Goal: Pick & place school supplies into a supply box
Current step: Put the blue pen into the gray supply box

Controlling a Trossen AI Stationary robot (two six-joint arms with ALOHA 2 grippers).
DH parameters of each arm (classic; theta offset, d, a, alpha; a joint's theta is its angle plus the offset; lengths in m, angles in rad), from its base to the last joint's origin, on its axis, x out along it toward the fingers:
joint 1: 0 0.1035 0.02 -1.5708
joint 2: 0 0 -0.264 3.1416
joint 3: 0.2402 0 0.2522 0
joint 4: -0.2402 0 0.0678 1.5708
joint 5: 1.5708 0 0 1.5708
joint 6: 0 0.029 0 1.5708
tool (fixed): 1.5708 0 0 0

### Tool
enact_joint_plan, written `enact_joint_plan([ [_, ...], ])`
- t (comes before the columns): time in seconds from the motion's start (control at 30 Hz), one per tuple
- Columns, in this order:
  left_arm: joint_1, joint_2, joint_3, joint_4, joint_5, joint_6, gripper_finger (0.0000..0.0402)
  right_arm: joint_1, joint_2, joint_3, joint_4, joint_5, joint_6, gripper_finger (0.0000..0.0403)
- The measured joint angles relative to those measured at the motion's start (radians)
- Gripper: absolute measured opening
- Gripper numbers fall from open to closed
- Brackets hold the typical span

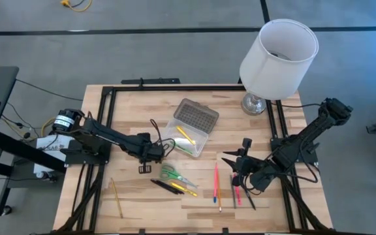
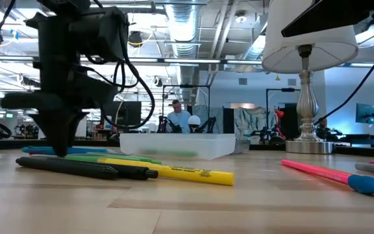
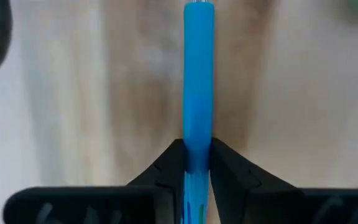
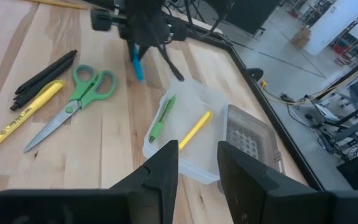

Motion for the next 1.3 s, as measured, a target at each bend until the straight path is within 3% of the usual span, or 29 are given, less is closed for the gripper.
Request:
enact_joint_plan([
  [0.17, -0.053, 0.001, 0.048, -0.012, 0.036, -0.007, 0.0054, 0.000, 0.000, 0.000, 0.000, 0.000, 0.000, 0.0107],
  [0.47, -0.137, -0.001, 0.153, -0.053, -0.081, -0.008, 0.0053, 0.000, 0.000, 0.000, 0.000, 0.000, 0.000, 0.0107],
  [0.7, -0.158, -0.003, 0.242, -0.055, -0.363, 0.124, 0.0053, 0.000, 0.000, 0.000, 0.000, 0.000, 0.000, 0.0107],
  [0.8, -0.143, -0.004, 0.250, 0.009, -0.544, 0.228, 0.0053, 0.000, 0.000, 0.000, 0.000, 0.000, 0.000, 0.0107],
  [0.9, -0.111, -0.004, 0.250, 0.100, -0.646, 0.356, 0.0053, 0.000, 0.000, 0.000, 0.000, 0.000, 0.000, 0.0107],
  [1.0, -0.055, -0.004, 0.250, 0.219, -0.627, 0.468, 0.0053, 0.000, 0.000, 0.000, 0.000, 0.000, 0.004, 0.0107],
  [1.17, 0.050, 0.002, 0.250, 0.384, -0.505, 0.576, 0.0054, 0.000, 0.000, 0.000, 0.000, 0.000, 0.007, 0.0107],
  [1.3, 0.113, 0.025, 0.251, 0.411, -0.443, 0.626, 0.0054, 0.000, 0.000, 0.000, -0.005, 0.000, 0.008, 0.0107],
])
